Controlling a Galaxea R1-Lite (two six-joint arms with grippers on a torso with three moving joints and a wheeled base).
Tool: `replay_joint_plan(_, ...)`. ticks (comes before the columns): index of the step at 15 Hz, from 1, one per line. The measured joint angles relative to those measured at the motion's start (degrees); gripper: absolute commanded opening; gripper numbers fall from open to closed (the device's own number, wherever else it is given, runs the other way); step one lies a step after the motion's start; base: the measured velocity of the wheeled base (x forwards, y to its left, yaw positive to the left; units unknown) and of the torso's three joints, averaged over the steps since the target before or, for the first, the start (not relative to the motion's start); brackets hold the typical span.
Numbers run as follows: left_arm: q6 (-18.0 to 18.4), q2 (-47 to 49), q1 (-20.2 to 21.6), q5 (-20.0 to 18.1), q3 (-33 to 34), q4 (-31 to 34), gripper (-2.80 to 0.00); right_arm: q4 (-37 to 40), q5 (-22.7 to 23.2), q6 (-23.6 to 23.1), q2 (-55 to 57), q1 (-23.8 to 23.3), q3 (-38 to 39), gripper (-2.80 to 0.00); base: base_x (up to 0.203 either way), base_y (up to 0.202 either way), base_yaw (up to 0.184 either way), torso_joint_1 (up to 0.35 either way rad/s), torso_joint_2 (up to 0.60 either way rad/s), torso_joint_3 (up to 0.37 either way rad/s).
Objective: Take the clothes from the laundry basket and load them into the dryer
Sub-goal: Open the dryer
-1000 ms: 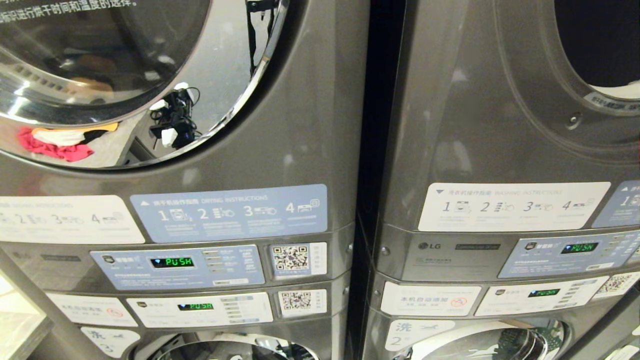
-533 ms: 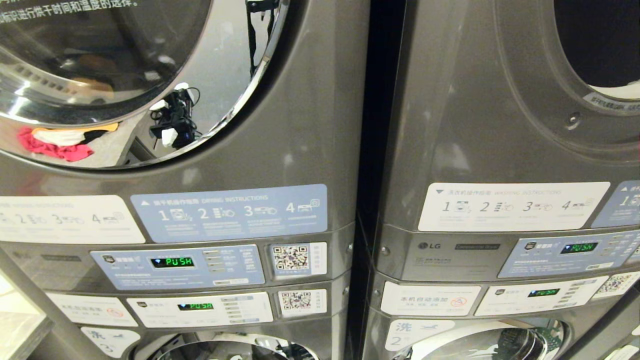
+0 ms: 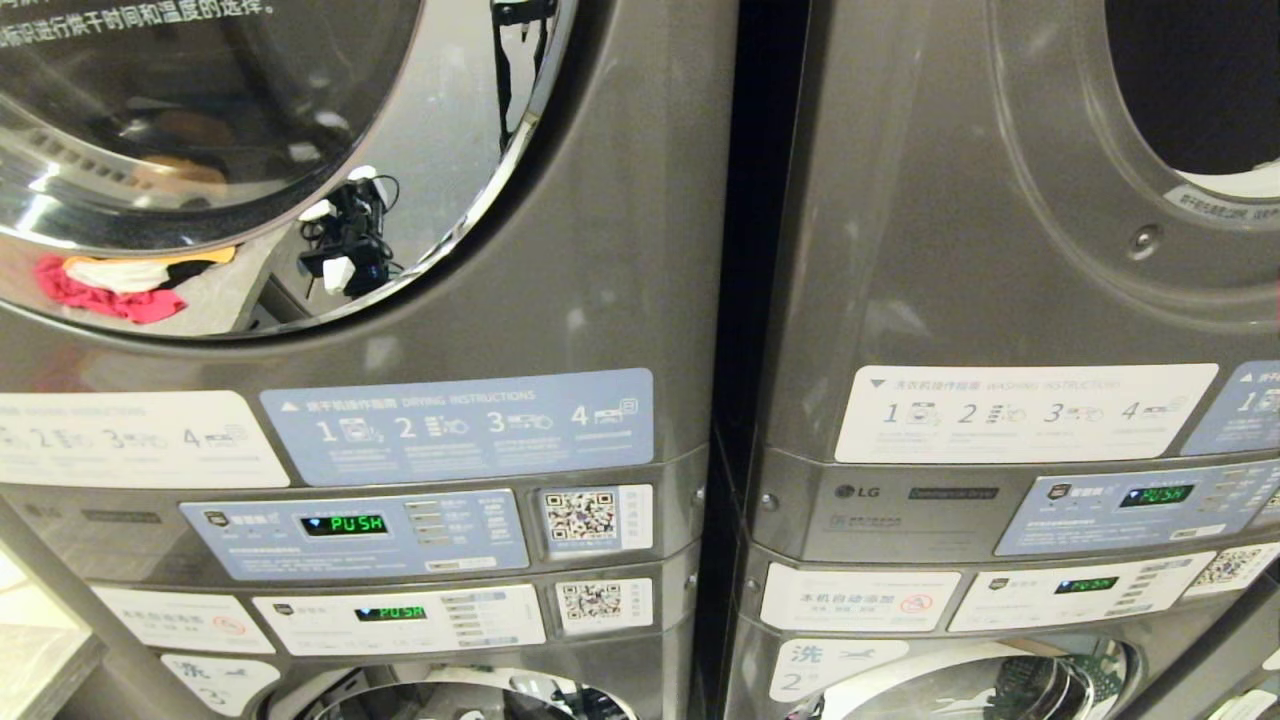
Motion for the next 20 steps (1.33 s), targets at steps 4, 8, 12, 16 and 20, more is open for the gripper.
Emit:
replay_joint_plan(4, 0.25, 0.0, 0.0, -0.09, 0.0, 0.0, -2.8, 10.21, -1.75, -1.53, -1.89, 0.23, -5.34, -2.8, 0.0, 0.0, 0.0, 0.0, 0.0, 0.0)
replay_joint_plan(8, 0.55, 0.0, 0.0, -0.13, 0.0, 0.0, -2.8, 11.39, -0.5, 0.66, 8.98, 0.33, -7.66, -2.8, 0.0, 0.0, 0.0, 0.0, 0.0, 0.0)
replay_joint_plan(12, -0.83, 0.0, 0.0, 0.05, 0.0, -0.18, -2.8, 9.22, 10.27, 6.87, 25.04, 0.4, -5.18, -2.8, 0.0, 0.0, 0.0, 0.0, 0.0, 0.0)
replay_joint_plan(16, -1.36, 0.0, 0.0, 0.06, 0.0, -0.41, -2.8, 8.81, 21.83, 6.85, 25.36, 0.43, 5.61, -2.8, 0.0, 0.0, 0.0, 0.0, 0.0, 0.0)
replay_joint_plan(20, -1.35, 0.0, 0.0, 0.06, 0.0, -0.41, -2.8, 13.87, 28.56, -0.73, 10.98, 0.46, 14.37, -2.8, 0.0, 0.0, 0.0, 0.0, 0.0, 0.0)
